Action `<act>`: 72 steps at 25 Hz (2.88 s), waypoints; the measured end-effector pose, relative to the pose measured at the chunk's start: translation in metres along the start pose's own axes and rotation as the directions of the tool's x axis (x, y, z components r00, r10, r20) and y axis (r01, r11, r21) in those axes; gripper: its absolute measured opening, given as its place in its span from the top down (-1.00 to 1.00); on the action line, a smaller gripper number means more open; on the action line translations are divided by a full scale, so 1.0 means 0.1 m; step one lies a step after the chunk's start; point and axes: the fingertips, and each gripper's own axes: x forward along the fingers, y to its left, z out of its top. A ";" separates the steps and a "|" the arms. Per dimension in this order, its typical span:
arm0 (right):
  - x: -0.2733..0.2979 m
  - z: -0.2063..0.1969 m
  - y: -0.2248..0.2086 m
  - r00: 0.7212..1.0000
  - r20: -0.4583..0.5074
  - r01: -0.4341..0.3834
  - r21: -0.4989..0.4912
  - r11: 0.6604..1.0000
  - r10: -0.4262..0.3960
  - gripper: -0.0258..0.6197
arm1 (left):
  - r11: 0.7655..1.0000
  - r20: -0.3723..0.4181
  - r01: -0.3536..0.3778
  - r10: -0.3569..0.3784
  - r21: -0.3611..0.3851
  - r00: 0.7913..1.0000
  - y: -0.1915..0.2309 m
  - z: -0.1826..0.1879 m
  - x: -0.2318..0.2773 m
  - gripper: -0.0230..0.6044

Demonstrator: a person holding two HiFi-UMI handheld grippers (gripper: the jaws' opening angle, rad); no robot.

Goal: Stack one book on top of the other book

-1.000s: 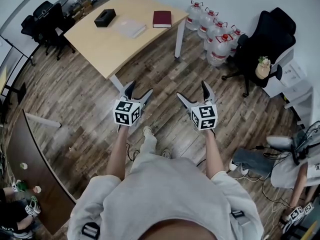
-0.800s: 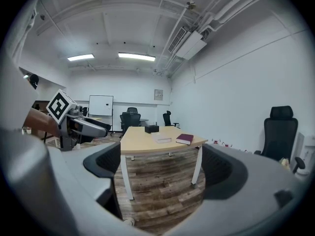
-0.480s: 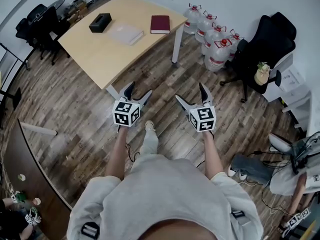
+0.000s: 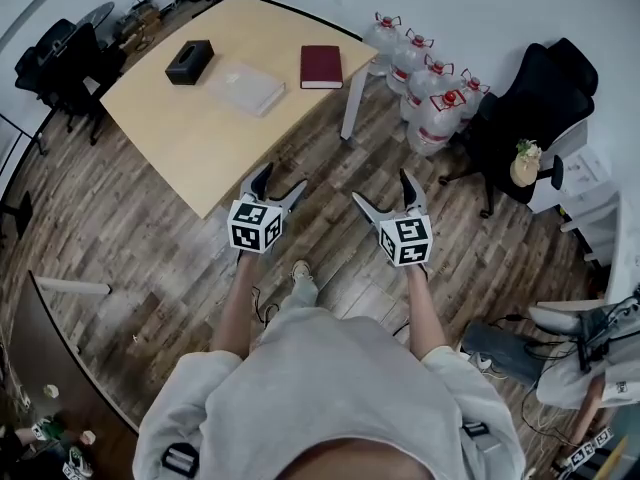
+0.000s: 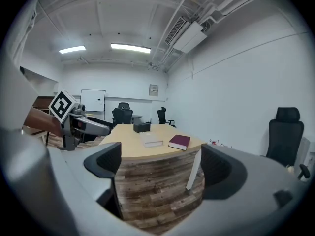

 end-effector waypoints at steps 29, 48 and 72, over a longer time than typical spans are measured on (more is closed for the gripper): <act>2.10 0.31 -0.68 0.996 -0.043 0.085 0.024 0.996 -0.083 -0.62 | 0.997 -0.041 0.081 -0.081 0.005 0.996 1.68 0.48 1.71 -0.25; 3.28 0.30 -1.46 0.998 -0.059 0.005 0.063 0.998 -0.001 -0.61 | 0.999 -0.098 0.037 -0.039 -0.027 0.994 2.20 0.62 2.93 -0.25; 4.65 -0.02 -2.21 0.966 -0.161 -0.167 0.213 0.963 0.203 -0.60 | 0.982 -0.245 -0.100 0.058 -0.161 0.968 2.77 0.52 4.31 -0.25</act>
